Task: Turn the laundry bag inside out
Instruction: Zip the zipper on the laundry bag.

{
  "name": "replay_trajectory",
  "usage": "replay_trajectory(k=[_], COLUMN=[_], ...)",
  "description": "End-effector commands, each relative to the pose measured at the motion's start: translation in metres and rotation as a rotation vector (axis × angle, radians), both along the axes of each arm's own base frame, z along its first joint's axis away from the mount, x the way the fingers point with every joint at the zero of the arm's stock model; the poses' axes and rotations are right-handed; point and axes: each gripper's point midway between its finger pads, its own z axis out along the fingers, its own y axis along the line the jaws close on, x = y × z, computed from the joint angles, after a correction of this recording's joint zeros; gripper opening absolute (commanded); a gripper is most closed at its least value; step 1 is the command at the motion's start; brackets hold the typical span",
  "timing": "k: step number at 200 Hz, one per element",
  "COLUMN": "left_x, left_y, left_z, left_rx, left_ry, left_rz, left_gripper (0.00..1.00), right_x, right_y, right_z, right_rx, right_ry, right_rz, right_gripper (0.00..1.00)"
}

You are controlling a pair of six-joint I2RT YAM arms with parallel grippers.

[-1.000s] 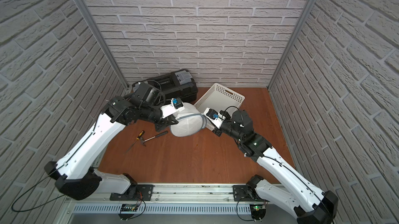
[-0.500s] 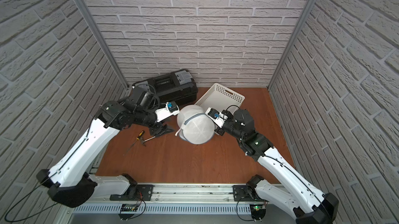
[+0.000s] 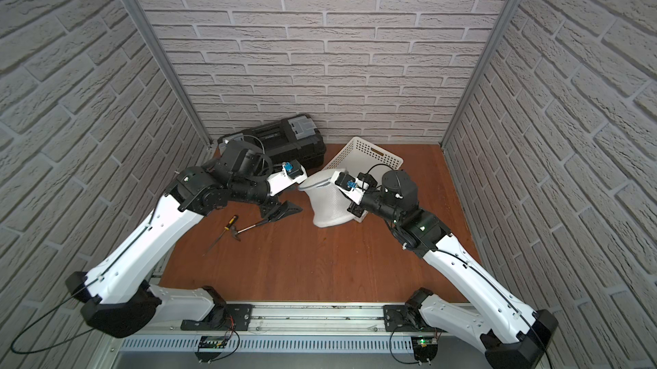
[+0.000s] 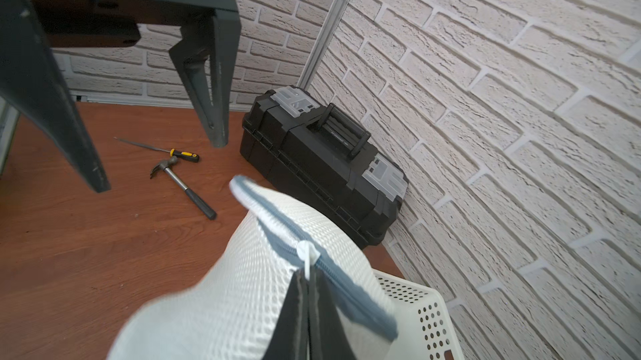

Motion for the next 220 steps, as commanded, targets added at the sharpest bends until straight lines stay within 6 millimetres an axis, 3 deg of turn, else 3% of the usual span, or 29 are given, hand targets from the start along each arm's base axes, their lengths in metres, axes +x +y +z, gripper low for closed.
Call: replay_trajectory(k=[1, 50, 90, 125, 166, 220], left_x=[0.003, 0.006, 0.002, 0.007, -0.019, -0.049], left_y=[-0.001, 0.008, 0.006, -0.004, -0.028, -0.036], left_z=[0.025, 0.031, 0.019, 0.012, 0.003, -0.022], left_rx=[-0.049, -0.01, 0.012, 0.002, -0.023, -0.079], left_ry=[-0.065, -0.127, -0.124, -0.231, -0.188, 0.076], left_rz=[-0.039, -0.091, -0.138, -0.219, -0.429, -0.509], left_gripper=[0.7, 0.67, 0.68, 0.71, 0.73, 0.71], right_x=[-0.01, -0.025, -0.031, -0.054, -0.067, -0.068], right_y=[0.013, 0.026, 0.027, 0.033, 0.034, 0.039], right_z=[0.014, 0.0, -0.004, -0.017, -0.029, -0.031], right_rx=[-0.001, -0.088, -0.115, -0.213, -0.33, -0.369], right_ry=[-0.042, -0.042, -0.046, -0.106, -0.14, -0.197], right_rz=[0.089, 0.191, 0.218, 0.348, 0.425, 0.44], right_gripper=[0.03, 0.03, 0.03, 0.03, 0.03, 0.03])
